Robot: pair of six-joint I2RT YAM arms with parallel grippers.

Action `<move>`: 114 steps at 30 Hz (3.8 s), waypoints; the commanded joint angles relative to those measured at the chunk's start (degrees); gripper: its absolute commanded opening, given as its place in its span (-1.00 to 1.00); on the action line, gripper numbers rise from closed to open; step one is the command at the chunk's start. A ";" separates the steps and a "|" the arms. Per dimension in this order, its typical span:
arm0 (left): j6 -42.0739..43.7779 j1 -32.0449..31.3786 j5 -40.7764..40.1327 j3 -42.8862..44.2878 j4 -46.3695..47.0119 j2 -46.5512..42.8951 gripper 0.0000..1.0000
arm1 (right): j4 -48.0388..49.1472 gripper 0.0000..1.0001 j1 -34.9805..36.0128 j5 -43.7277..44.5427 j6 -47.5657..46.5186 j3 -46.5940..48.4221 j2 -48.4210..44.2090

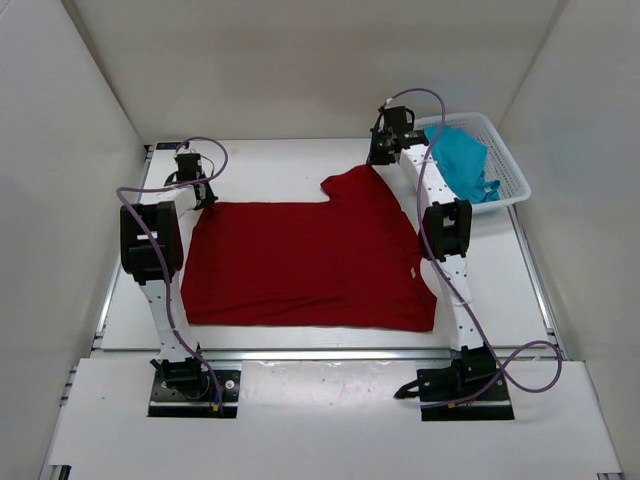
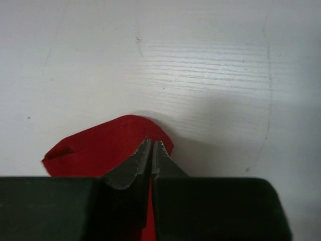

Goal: Fold and stack the t-shirts
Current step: Grap the side of the flattened tshirt furthest away from the robot with both arms, then fold the other side of the tshirt into a rectangle

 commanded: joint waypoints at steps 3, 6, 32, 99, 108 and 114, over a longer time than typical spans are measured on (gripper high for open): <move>-0.76 0.40 1.96 -0.82 1.22 -4.90 -0.92 | -1.13 -0.92 2.53 6.12 -2.56 3.20 -10.88; -2.68 1.63 4.07 -0.91 1.57 -4.47 -0.91 | -1.39 -0.32 3.15 9.98 -4.06 -0.65 -13.70; -0.76 0.93 2.23 1.10 0.52 -3.06 -0.92 | 4.48 -0.05 -2.82 -6.78 0.95 -3.83 1.76; -7.00 4.27 8.21 -32.54 3.95 -43.91 -0.96 | 25.67 -1.00 2.19 -0.27 9.83 -104.19 -86.72; -4.72 4.10 3.66 -37.91 2.37 -51.83 -0.89 | 23.22 -0.99 -0.19 -2.47 10.18 -115.17 -99.92; -3.74 3.92 1.79 -40.20 -0.43 -52.98 -0.86 | 20.75 -1.00 0.51 -1.86 11.75 -123.35 -110.20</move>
